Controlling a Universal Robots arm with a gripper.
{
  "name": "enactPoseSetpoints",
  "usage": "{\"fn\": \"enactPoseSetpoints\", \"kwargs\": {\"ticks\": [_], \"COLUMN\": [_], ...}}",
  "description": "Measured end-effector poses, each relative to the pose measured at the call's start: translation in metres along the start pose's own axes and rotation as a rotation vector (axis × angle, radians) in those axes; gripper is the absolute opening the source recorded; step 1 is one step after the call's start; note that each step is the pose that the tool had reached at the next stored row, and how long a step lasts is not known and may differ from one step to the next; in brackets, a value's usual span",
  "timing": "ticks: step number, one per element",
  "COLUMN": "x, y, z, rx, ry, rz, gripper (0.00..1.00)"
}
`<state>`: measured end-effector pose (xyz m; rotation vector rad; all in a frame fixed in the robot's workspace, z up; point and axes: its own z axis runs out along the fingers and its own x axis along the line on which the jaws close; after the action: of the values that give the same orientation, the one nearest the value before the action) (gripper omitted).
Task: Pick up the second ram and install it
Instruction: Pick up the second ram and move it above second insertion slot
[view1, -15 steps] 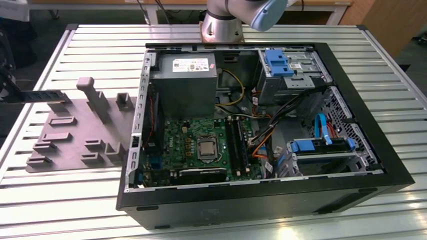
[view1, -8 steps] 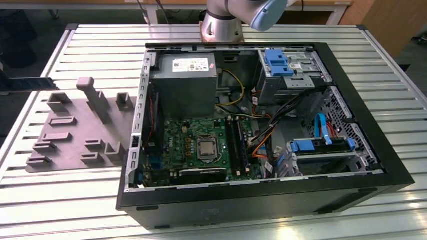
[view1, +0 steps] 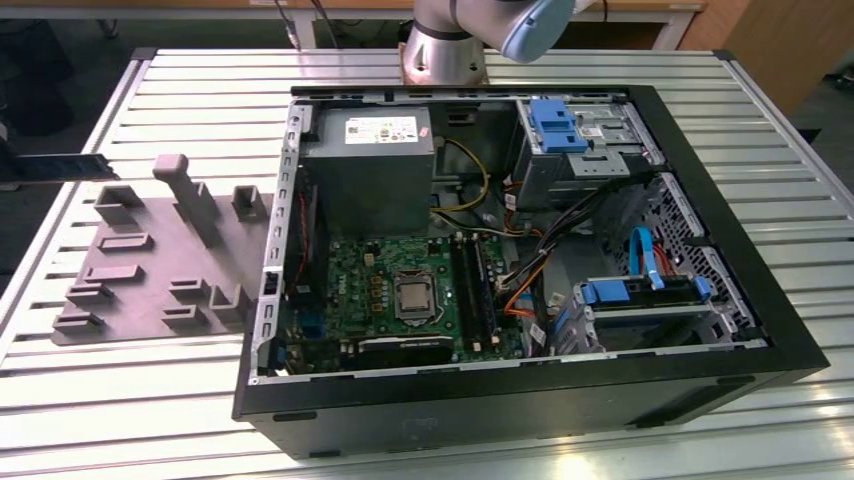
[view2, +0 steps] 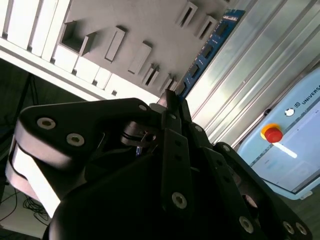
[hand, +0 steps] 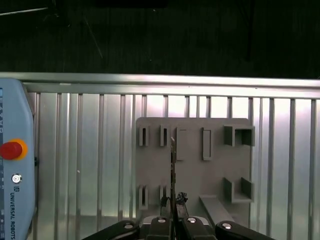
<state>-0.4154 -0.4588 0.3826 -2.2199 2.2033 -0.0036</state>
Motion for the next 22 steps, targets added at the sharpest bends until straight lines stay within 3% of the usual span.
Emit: {"fn": "enactPoseSetpoints", "kwargs": {"ticks": [22], "x": [0.0005], "y": [-0.0595], "z": [0.0008], "rx": [0.0002], "ry": [-0.0001], "rz": [0.0], "gripper": [0.14]}}
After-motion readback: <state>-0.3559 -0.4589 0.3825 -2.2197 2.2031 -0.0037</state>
